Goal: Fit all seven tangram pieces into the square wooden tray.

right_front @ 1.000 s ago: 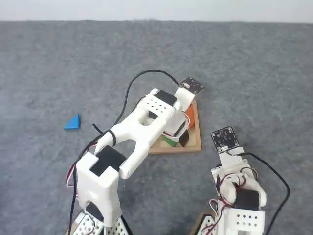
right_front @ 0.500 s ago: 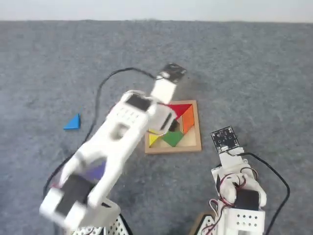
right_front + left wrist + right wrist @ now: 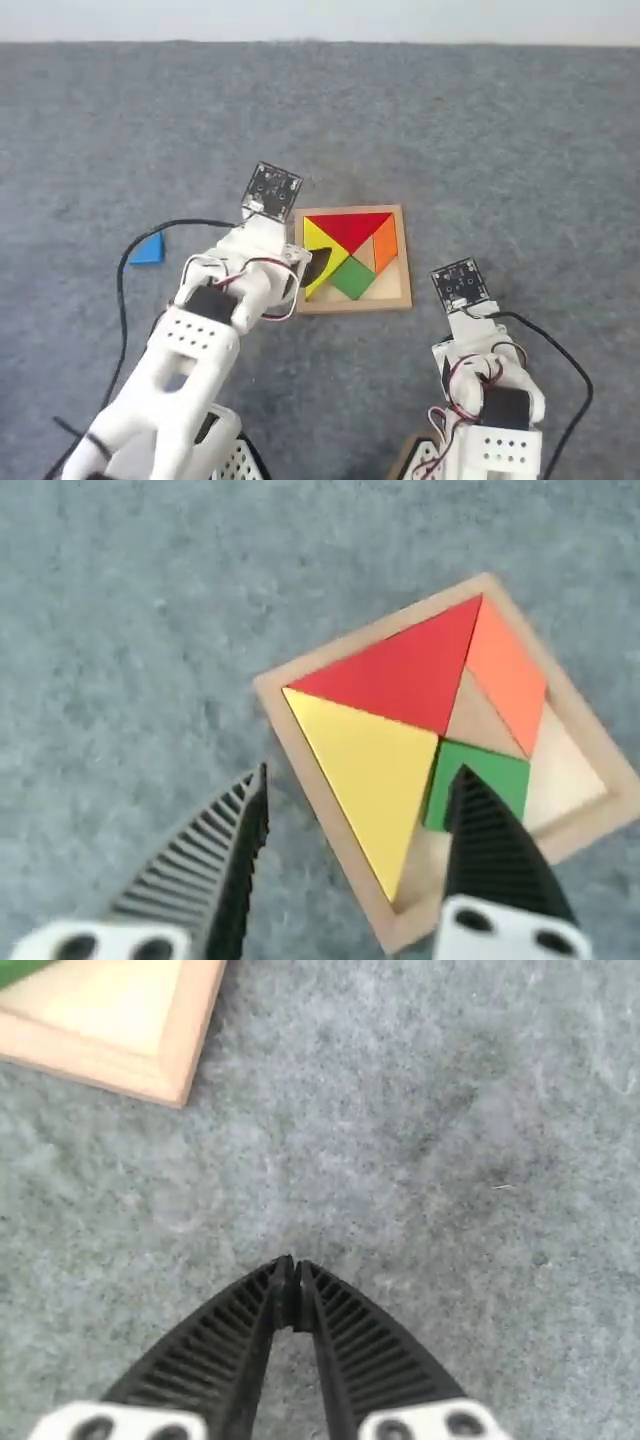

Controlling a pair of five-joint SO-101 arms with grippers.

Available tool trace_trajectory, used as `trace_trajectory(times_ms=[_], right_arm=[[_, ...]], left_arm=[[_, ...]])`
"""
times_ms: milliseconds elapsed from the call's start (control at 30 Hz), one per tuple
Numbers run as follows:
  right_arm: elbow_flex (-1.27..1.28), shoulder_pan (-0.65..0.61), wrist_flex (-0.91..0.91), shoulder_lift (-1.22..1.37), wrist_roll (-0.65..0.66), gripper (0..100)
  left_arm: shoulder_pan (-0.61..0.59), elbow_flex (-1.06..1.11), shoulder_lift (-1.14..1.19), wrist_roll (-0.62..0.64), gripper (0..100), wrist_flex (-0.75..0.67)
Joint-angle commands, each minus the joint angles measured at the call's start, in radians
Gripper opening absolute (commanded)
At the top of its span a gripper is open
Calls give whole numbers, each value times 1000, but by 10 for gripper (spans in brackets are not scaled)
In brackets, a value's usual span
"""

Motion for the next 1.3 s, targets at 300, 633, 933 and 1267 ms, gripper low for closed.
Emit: trace_trajectory(times_ms=[300,633,933,1267], right_arm=[[17,-4,1,-16,8,8],[17,-4,1,-16,8,8],[17,-4,1,-16,8,8],[17,-2,1,-16,8,8]], left_arm=[[-9,-21,-75,11,268,61],[-86,-101,-63,12,261,137],[-388,-401,161,-160,300,621],[-723,-607,187,-425,246,970]])
